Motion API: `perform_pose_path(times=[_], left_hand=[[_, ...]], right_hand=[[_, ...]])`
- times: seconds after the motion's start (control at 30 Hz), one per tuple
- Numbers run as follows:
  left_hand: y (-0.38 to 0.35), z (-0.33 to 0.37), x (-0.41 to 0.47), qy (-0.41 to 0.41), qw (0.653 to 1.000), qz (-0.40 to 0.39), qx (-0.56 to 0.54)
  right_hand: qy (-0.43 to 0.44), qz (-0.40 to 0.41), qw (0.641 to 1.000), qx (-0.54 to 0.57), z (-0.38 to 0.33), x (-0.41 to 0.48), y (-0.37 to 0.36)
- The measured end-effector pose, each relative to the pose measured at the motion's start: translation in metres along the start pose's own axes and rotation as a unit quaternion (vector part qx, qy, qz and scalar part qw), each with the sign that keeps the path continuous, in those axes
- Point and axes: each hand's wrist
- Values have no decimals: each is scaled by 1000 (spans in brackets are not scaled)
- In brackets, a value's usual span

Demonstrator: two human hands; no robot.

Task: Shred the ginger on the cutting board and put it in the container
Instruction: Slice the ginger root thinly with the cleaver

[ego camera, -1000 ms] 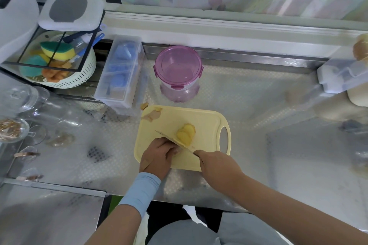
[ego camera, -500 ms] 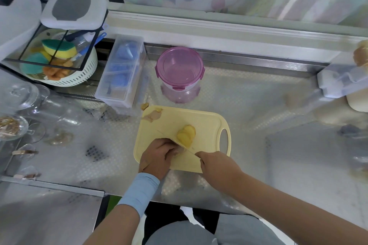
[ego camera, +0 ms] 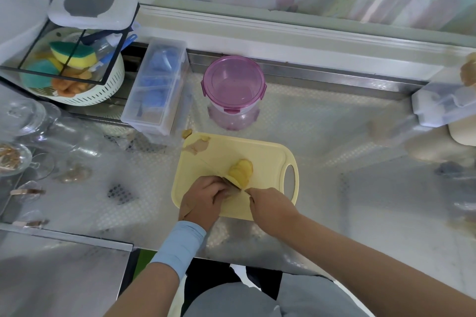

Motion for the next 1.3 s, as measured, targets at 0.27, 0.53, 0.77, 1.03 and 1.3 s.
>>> perform_pose_path(times=[0.27, 0.53, 0.77, 1.03, 1.3], left_hand=[[-1, -2, 3, -24, 1000, -1, 4], [3, 0, 3, -54, 999, -1, 5], [11, 7, -1, -47, 998, -36, 10], [11, 8, -4, -33, 999, -15, 18], [3, 0, -4, -84, 996, 12, 34]], right_hand=[[2, -1, 1000, 1, 1, 9, -5], [-32, 1, 999, 13, 3, 20, -1], [-72, -16, 994, 79, 8, 26, 6], [-41, 57, 997, 26, -1, 3, 16], [33, 92, 994, -37, 4, -25, 3]])
Point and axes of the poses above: each hand's wrist, its own x-axis towards the middle knuckle, its own y-axis out of the back of the hand, z = x × y, and after that the axes turned 14 degrees about z, right-handed
